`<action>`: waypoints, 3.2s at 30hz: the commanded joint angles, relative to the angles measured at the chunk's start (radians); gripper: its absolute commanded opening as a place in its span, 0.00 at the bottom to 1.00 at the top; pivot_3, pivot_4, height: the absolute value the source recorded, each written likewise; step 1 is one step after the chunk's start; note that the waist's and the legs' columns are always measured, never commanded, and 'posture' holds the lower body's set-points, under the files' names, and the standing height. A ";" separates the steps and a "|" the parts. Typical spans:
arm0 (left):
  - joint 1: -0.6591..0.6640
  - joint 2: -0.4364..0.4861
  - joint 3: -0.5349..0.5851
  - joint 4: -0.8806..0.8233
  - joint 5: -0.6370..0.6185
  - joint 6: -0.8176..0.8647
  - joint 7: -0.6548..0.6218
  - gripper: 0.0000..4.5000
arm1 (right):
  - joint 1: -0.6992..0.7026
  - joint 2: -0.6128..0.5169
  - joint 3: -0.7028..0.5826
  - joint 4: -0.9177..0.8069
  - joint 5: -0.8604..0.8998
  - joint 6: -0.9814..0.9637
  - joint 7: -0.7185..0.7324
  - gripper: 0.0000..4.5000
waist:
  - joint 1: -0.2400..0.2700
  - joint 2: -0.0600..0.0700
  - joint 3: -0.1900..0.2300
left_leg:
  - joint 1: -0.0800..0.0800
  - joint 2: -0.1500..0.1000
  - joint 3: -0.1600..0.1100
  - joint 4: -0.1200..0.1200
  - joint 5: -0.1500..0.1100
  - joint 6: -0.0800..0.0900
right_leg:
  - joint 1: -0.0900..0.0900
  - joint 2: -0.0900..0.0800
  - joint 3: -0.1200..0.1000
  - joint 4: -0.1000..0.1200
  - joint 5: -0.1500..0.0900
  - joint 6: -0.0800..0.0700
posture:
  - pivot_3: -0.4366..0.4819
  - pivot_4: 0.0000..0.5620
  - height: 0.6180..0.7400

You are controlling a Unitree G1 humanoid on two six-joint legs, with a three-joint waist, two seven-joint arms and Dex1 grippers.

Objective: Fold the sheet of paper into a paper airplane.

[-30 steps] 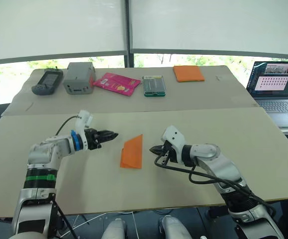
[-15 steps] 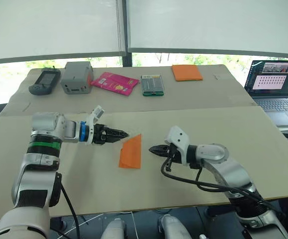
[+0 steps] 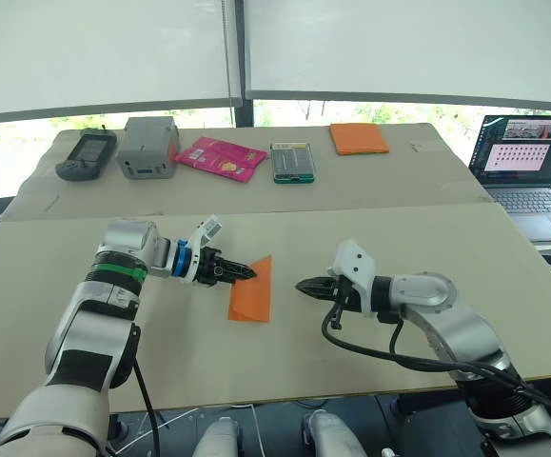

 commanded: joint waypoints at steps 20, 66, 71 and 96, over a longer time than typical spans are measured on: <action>0.046 -0.672 1.186 -0.540 -0.046 0.291 1.227 0.01 | -0.032 -0.067 -0.075 -0.019 0.021 -0.021 0.007 0.00 | 0.026 -0.001 0.001 | -0.001 -0.007 0.001 0.002 0.000 -0.001 | 0.000 -0.007 0.004 -0.001 0.007 0.000 | 0.48 0.27 1.00; 0.893 0.649 0.450 -0.909 -0.434 -0.496 0.515 0.99 | -0.153 0.281 0.046 0.188 0.023 -0.024 -0.074 0.00 | -0.001 -0.008 0.007 | 0.005 -0.004 0.009 -0.008 0.002 -0.016 | -0.005 -0.007 0.008 -0.001 0.003 -0.015 | 0.48 0.27 1.00; 0.950 0.630 0.434 -0.907 -0.307 -0.618 0.353 1.00 | -0.178 0.338 0.127 0.273 -0.059 -0.120 -0.101 0.45 | 0.011 -0.009 0.007 | -0.004 0.002 0.008 -0.007 0.003 -0.017 | -0.013 -0.001 0.005 0.000 0.007 -0.011 | 0.48 0.27 1.00; 0.924 0.479 0.480 -0.894 -0.148 -0.663 0.254 1.00 | -0.407 0.503 0.249 0.838 -0.334 -0.596 -0.150 0.23 | -0.007 -0.009 0.007 | -0.003 0.005 0.008 -0.005 0.003 -0.016 | -0.012 0.002 0.006 0.002 0.008 -0.010 | 0.48 0.27 1.00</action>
